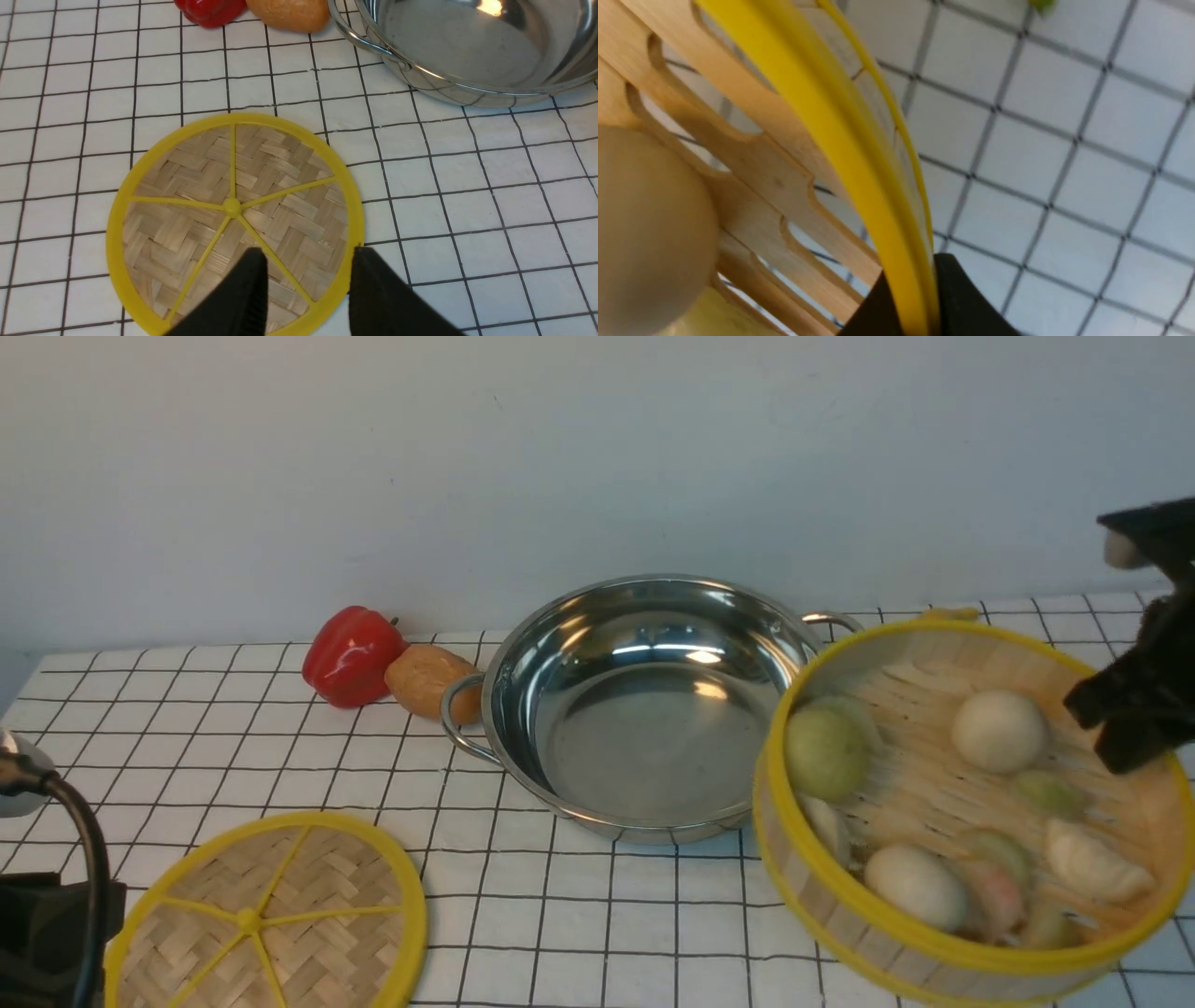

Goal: Place the steamer in the pot on the white tablecloth, and put the lid on the steamer.
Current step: 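Place the bamboo steamer basket of food into the steel pot with the right gripper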

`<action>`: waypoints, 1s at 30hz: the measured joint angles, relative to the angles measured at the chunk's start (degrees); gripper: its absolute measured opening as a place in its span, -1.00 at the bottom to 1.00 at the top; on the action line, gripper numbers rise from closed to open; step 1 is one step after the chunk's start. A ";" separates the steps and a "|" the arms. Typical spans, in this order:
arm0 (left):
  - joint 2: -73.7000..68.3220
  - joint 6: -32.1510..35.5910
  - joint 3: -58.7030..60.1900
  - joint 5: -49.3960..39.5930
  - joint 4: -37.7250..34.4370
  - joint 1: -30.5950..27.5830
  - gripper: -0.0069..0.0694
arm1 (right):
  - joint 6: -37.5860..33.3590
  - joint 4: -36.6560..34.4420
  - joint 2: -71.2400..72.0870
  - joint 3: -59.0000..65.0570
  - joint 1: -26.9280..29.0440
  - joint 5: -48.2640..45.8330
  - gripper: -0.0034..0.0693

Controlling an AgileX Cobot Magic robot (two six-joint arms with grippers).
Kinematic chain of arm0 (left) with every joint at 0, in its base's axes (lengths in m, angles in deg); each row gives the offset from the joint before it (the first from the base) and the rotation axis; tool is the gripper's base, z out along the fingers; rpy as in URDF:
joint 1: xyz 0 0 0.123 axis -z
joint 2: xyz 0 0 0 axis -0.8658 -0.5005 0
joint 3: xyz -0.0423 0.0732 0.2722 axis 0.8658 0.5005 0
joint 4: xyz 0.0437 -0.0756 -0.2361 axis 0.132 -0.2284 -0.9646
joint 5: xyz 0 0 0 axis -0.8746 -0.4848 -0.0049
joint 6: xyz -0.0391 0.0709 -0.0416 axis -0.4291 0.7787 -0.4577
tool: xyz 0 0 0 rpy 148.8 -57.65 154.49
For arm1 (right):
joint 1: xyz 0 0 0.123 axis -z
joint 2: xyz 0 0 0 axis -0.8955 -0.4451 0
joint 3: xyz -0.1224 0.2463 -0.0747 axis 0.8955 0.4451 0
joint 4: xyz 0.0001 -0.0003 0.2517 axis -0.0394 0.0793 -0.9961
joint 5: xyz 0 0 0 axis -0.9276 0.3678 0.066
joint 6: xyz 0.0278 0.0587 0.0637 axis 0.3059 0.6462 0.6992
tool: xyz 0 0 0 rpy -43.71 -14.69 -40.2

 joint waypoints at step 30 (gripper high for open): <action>0.00 0.00 0.00 -0.24 -4.11 0.00 -0.18 | -0.89 -7.74 -36.14 -51.28 -11.88 -0.83 -0.75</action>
